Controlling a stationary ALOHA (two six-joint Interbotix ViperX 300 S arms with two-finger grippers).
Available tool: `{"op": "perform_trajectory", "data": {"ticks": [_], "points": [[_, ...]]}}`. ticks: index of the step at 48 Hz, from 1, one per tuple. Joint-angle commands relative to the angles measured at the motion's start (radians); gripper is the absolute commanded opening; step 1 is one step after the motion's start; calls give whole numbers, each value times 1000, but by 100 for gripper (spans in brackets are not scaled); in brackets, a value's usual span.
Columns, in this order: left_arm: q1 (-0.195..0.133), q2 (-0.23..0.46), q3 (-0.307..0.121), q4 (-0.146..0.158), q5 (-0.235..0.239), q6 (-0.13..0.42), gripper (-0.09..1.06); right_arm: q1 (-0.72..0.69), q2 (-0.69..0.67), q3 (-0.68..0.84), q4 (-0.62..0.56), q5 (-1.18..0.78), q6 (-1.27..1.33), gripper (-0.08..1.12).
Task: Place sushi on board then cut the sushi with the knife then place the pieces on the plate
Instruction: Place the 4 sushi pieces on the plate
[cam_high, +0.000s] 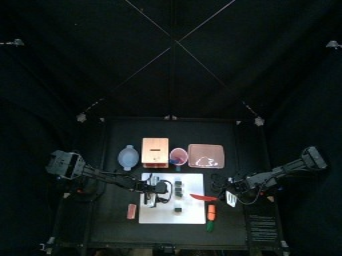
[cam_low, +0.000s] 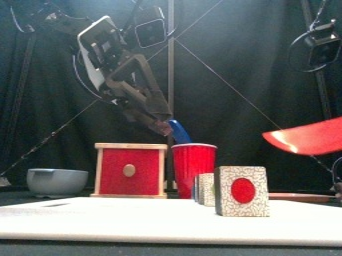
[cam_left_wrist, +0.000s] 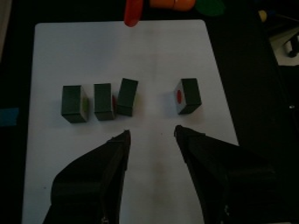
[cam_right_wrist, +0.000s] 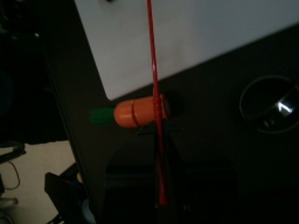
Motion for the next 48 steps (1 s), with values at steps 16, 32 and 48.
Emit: {"op": "perform_trajectory", "data": {"ticks": [16, 32, 48], "points": [[46, -23, 9, 25, -135, 0, 82, -66, 3, 23, 32, 87, 0, 58], [67, -67, 106, 20, -382, -2, 82, -69, -8, -34, -3, 192, -9, 74], [86, -106, 199, 5, -540, -2, 82, -138, 147, -130, -405, -57, 3, 74]]}}
